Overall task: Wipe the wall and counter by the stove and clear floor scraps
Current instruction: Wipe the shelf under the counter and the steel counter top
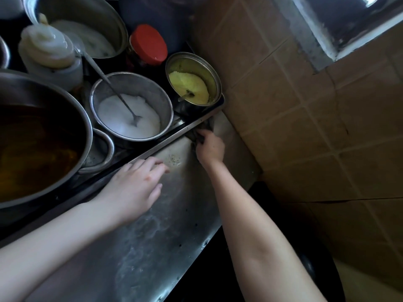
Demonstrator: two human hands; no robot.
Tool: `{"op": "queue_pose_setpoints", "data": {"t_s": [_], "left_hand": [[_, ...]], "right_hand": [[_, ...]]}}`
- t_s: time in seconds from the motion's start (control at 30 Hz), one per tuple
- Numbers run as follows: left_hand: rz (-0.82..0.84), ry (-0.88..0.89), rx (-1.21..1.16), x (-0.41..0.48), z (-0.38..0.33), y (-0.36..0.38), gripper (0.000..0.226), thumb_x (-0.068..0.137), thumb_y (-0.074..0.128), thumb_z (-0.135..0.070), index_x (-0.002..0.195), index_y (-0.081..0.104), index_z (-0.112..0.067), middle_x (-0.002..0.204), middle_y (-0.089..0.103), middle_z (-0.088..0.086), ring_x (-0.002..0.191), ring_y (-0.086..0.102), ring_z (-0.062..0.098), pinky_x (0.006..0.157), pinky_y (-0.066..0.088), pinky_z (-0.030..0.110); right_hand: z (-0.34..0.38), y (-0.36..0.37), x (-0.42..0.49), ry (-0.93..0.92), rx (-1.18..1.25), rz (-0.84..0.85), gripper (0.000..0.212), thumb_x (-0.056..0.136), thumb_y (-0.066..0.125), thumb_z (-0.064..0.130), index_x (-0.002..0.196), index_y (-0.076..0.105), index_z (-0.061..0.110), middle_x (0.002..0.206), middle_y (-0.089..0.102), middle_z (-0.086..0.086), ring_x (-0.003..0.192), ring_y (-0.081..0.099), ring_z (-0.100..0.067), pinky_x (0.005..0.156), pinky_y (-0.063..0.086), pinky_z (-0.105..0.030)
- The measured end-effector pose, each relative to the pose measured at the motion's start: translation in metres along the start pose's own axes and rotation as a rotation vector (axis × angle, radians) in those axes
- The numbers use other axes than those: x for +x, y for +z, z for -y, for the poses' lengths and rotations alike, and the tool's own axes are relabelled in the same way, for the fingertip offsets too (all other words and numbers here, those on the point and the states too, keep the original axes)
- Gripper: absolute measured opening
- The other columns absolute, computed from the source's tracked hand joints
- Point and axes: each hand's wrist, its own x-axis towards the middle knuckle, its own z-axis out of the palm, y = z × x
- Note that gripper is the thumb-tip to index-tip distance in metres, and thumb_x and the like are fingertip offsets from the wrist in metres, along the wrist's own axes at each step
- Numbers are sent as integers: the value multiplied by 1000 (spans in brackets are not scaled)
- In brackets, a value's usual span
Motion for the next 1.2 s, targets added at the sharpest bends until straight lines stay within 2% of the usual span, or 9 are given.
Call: {"op": "queue_pose_setpoints", "data": {"t_s": [0.1, 0.2, 0.4, 0.57, 0.67, 0.83, 0.9, 1.03, 1.2], "left_hand": [[-22, -24, -17, -7, -2, -8, 31, 78, 70, -17, 107, 62, -18, 112, 62, 3, 100, 62, 28, 82, 49, 40], [-43, -51, -28, -16, -2, -16, 26, 86, 59, -19, 112, 61, -19, 119, 58, 1, 106, 58, 27, 85, 45, 40], [-9, -81, -26, -29, -3, -29, 32, 91, 52, -25, 124, 52, -23, 132, 46, -5, 120, 46, 20, 98, 36, 36], [0, -90, -45, -30, -4, -30, 32, 91, 53, -24, 123, 53, -23, 131, 48, -4, 119, 47, 21, 98, 36, 37], [25, -95, -50, -29, -4, -25, 34, 92, 50, -26, 126, 50, -25, 133, 44, -6, 122, 44, 19, 99, 33, 34], [40, -106, -69, -29, -5, -12, 34, 90, 54, -23, 124, 53, -23, 131, 49, -3, 121, 47, 22, 99, 35, 37], [45, -91, -67, -31, -6, -5, 33, 88, 58, -20, 120, 56, -21, 128, 52, -1, 118, 51, 23, 97, 38, 39], [58, -73, -42, -37, -8, 2, 31, 79, 69, -16, 110, 62, -20, 115, 61, 2, 105, 61, 25, 87, 47, 39], [60, -101, -30, -46, -2, 0, 33, 90, 55, -23, 123, 54, -22, 132, 50, -2, 122, 49, 21, 98, 38, 38]], "right_hand": [[-2, 8, -28, -91, -29, -14, 44, 85, 49, 9, 123, 60, 30, 127, 62, 2, 104, 57, -35, 92, 41, -35], [-6, 19, -60, -143, -39, 0, 44, 85, 50, 9, 123, 61, 29, 134, 57, 2, 105, 55, -34, 92, 37, -35], [-13, 34, -133, -344, -90, -101, 39, 77, 57, 13, 111, 67, 28, 118, 67, 1, 74, 60, -32, 74, 47, -34], [-29, 37, -151, -463, -223, -158, 35, 80, 52, 23, 110, 66, 34, 118, 66, 5, 69, 58, -25, 70, 46, -32], [-40, 28, -131, -342, -204, -142, 35, 82, 46, 25, 109, 66, 34, 124, 64, 6, 74, 59, -29, 73, 44, -35], [-72, 5, -86, 42, -204, -49, 39, 89, 52, 21, 123, 57, 39, 139, 51, 12, 108, 54, -29, 88, 37, -37], [-92, -4, -75, 194, -159, -75, 40, 88, 54, 20, 124, 56, 38, 137, 52, 11, 112, 54, -29, 91, 40, -39], [-121, -11, -58, 504, 26, -191, 38, 90, 54, 16, 123, 59, 34, 124, 62, -3, 113, 54, -33, 93, 41, -42], [-116, -16, -29, 567, 54, -190, 38, 91, 51, 12, 124, 60, 29, 126, 61, -9, 117, 49, -36, 96, 42, -45]]}}
